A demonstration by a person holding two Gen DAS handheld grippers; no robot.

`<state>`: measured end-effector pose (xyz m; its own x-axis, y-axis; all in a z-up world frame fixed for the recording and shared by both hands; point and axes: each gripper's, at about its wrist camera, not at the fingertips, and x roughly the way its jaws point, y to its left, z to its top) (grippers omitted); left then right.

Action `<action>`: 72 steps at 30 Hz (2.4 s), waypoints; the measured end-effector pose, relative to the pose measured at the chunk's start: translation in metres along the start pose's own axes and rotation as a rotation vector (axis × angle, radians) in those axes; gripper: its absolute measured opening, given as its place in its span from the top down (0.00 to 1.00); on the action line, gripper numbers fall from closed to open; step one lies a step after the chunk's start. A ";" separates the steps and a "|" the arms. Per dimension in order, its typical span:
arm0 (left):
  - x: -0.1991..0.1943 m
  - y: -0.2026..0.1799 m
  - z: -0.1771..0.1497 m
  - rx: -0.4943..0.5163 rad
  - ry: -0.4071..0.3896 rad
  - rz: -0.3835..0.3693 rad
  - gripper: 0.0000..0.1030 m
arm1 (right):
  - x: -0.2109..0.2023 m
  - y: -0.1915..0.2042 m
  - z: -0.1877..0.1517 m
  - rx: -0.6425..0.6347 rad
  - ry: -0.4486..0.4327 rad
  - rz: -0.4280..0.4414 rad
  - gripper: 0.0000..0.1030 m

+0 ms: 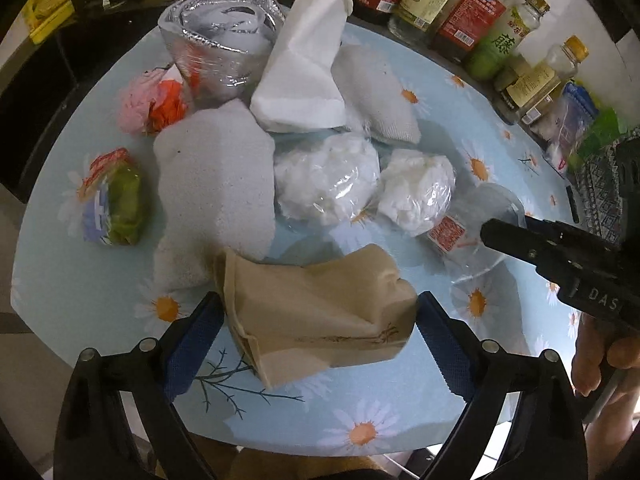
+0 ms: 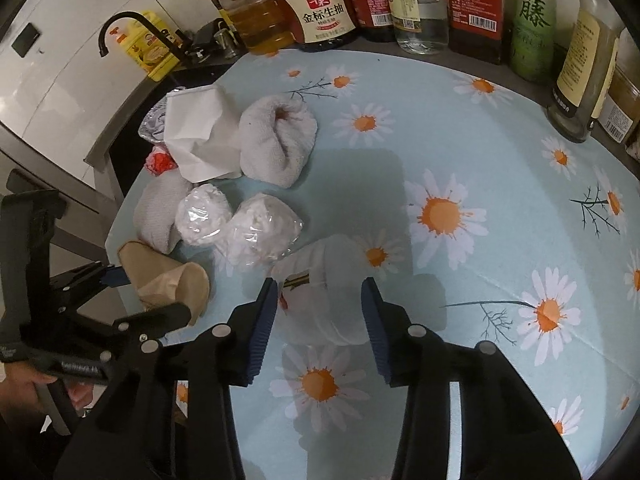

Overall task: Collect trash
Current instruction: 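Grasp the brown paper bag with the left tool while the right tool grasps the clear plastic cup, then carry both items down to the black bin and open both tools to drop them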

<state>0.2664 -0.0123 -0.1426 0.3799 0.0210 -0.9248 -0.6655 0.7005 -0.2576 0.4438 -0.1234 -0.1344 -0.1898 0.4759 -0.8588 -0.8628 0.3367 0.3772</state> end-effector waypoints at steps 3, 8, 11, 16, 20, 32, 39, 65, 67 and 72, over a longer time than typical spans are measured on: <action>-0.003 -0.003 -0.002 0.026 -0.020 0.018 0.13 | -0.004 -0.002 -0.003 0.022 -0.018 0.007 0.58; -0.007 -0.005 -0.003 0.042 -0.039 0.012 0.16 | -0.016 0.000 -0.010 0.049 -0.045 0.013 0.58; -0.011 -0.001 -0.006 0.044 -0.046 -0.005 0.17 | -0.021 0.003 -0.015 0.062 -0.054 0.003 0.58; -0.021 -0.005 -0.008 0.076 -0.071 -0.054 0.17 | -0.031 0.007 -0.022 0.086 -0.077 -0.029 0.58; -0.030 -0.009 -0.010 0.115 -0.082 -0.093 0.17 | -0.043 0.014 -0.029 0.106 -0.101 -0.062 0.58; -0.072 0.019 -0.020 0.167 -0.135 -0.154 0.17 | -0.062 0.060 -0.049 0.148 -0.152 -0.122 0.58; -0.094 0.055 -0.037 0.188 -0.158 -0.149 0.17 | -0.054 0.101 -0.063 0.153 -0.154 -0.138 0.58; -0.086 0.158 -0.120 0.257 -0.012 -0.143 0.17 | 0.021 0.218 -0.135 0.220 -0.034 -0.128 0.58; -0.078 0.161 -0.126 0.254 0.016 -0.148 0.17 | 0.027 0.219 -0.140 0.226 -0.019 -0.127 0.57; -0.057 0.166 -0.140 0.258 0.085 -0.159 0.17 | 0.052 0.222 -0.155 0.239 0.039 -0.129 0.57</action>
<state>0.0448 0.0031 -0.1718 0.4040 -0.1552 -0.9015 -0.4133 0.8482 -0.3312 0.1695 -0.1498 -0.1489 -0.1073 0.3865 -0.9160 -0.7470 0.5767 0.3308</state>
